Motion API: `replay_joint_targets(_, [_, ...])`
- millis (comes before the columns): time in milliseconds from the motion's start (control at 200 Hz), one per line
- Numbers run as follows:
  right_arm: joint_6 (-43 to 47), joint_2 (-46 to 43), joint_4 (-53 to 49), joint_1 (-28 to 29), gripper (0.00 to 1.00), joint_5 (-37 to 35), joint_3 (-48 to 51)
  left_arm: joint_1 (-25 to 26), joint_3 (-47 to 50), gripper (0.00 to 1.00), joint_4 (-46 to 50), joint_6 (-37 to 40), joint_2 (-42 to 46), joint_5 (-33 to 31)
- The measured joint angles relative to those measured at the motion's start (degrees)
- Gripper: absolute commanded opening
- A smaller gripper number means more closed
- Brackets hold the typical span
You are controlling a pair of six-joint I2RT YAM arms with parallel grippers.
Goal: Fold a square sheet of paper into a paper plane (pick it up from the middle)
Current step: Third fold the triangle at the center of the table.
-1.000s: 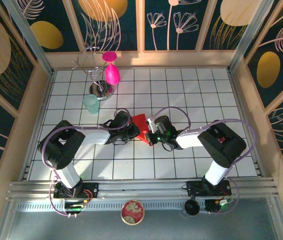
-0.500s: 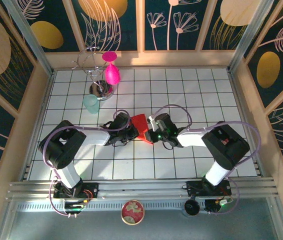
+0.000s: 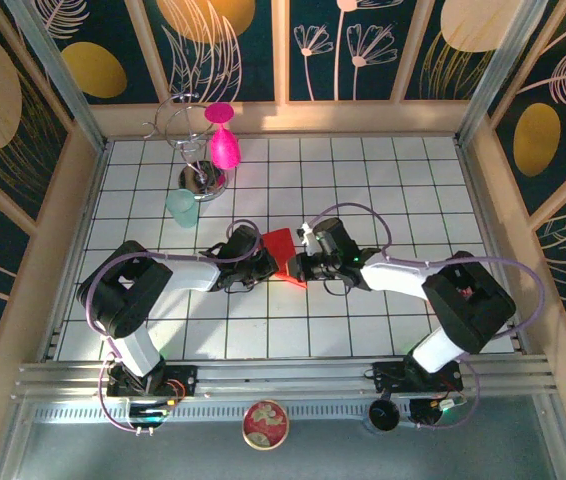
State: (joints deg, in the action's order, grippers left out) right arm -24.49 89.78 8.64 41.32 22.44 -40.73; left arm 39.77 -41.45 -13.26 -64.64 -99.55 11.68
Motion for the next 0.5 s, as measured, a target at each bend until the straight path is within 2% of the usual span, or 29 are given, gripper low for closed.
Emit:
replay_joint_targets(240, [0.22, 5.03, -2.27, 0.02, 0.04, 3.58, -4.11, 0.00, 0.00, 0.08, 0.00, 0.02, -0.04, 0.02])
replay_joint_targets(501, [1.57, 7.43, -3.34, 0.00, 0.04, 4.31, -4.90, 0.00, -0.02, 0.08, 0.00, 0.02, -0.07, 0.00])
